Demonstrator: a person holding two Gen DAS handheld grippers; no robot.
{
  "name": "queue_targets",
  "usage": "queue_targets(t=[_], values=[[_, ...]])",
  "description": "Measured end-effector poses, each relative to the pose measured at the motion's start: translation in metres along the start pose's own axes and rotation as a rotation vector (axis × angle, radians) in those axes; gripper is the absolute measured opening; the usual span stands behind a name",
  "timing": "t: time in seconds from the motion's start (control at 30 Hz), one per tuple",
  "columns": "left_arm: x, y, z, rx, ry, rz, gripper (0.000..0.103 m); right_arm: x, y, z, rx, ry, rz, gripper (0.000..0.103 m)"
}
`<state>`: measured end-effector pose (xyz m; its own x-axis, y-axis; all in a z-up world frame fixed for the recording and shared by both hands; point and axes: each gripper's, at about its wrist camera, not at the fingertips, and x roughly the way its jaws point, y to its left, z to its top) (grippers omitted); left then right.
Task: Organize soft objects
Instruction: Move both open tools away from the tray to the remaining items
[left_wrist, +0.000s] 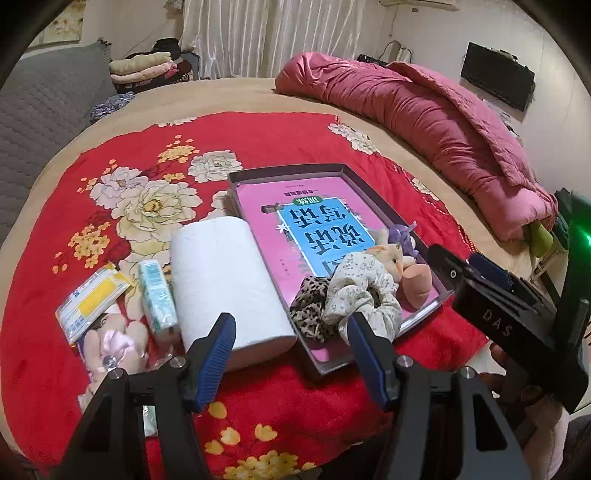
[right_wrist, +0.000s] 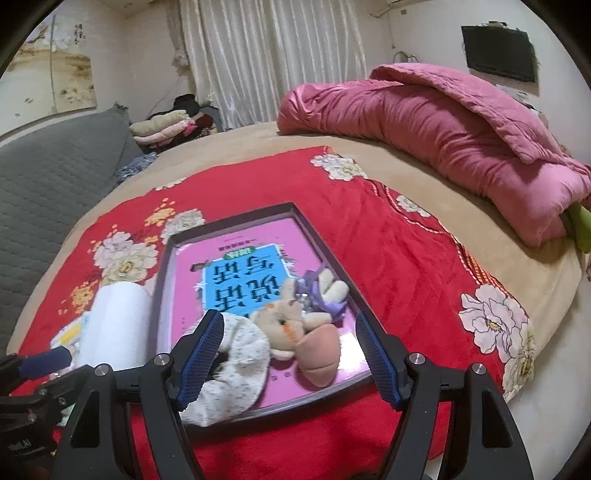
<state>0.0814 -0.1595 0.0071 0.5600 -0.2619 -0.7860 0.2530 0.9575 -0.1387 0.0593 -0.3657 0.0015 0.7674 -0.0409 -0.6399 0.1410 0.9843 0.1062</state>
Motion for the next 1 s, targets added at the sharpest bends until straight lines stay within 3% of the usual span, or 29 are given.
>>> queue_targets(t=[0.13, 0.3, 0.7, 1.0], values=[[-0.01, 0.008, -0.004, -0.005, -0.014, 0.018, 0.062, -0.012, 0.016, 0.006, -0.023, -0.021, 0.037, 0.075], [-0.029, 0.035, -0.006, -0.079, -0.04, 0.021, 0.062, -0.03, 0.044, 0.014, -0.075, -0.051, 0.098, 0.075], [-0.069, 0.135, -0.026, -0.253, -0.096, 0.146, 0.062, -0.067, 0.094, 0.02, -0.187, -0.109, 0.173, 0.075], [-0.085, 0.2, -0.042, -0.387, -0.12, 0.219, 0.062, -0.078, 0.141, 0.017, -0.275, -0.091, 0.258, 0.075]])
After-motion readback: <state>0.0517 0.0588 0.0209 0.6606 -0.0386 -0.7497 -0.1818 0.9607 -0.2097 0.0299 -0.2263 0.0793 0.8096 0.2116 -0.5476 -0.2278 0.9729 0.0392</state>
